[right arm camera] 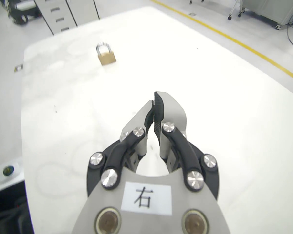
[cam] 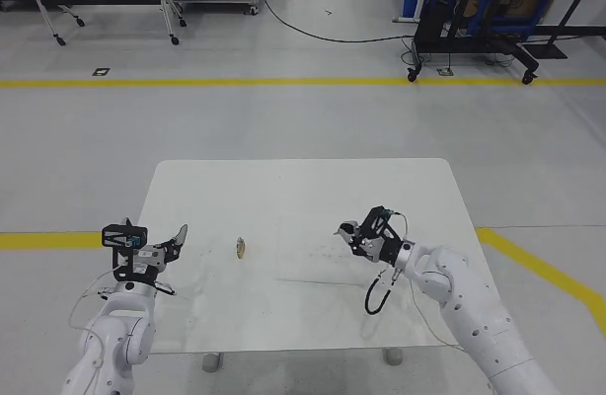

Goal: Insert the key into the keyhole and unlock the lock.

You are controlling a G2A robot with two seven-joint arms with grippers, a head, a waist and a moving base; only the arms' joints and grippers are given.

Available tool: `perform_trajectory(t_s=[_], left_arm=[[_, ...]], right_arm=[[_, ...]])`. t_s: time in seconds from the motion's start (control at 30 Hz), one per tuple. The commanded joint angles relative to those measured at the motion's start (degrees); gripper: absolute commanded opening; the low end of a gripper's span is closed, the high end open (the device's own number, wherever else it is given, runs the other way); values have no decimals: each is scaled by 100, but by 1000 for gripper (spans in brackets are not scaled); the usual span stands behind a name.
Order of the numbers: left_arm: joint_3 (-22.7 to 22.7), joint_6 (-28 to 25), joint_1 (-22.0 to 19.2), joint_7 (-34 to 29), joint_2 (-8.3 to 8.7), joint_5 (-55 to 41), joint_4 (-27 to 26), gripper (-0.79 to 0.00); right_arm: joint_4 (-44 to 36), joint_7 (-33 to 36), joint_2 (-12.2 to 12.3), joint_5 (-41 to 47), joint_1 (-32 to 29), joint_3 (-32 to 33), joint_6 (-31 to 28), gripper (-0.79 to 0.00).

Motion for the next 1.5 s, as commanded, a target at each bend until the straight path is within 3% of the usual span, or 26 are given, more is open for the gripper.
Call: perform_trajectory(t_s=[0.0, 0.4, 0.53, 0.63, 0.73, 0.83, 1.13, 1.23, 1.33, 1.47], left_arm=[[0, 0, 0, 0, 0, 0, 0, 0], [-38, 33, -19, 27, -5, -106, -3, 0], [-231, -291, -99, -236, -55, -1690, 77, 0], [-395, -705, -134, -747, -72, -3018, 91, 0], [-378, -896, -119, -1260, -79, -3694, 84, 0], [-360, -848, -144, -1814, -90, -4435, 69, 0], [-359, -847, -139, -1799, -89, -4393, 71, 0], [-92, -937, 4, -1403, -107, -3835, -23, 0], [302, -1135, -144, -1357, -171, -4523, 29, 0], [565, -1391, -580, -1720, -224, -5737, 273, 0]], right_arm=[[39, -26, 14, 382, -114, 157, 95, -785], [39, -26, 14, 382, -114, 157, 95, -785], [155, -164, -7, 635, -170, 117, 69, -785], [474, -458, -39, 997, 10, 26, -480, -785], [854, -714, -74, 1220, 261, -66, -978, -785], [1161, -843, -85, 1506, 402, -67, -1368, -785], [1161, -843, -85, 1506, 402, -67, -1368, -785], [1161, -843, -85, 1506, 402, -67, -1368, -785], [1036, -843, -138, 1659, 451, -221, -1235, -785], [1313, -1010, -268, 2360, 739, -549, -1636, -785]])
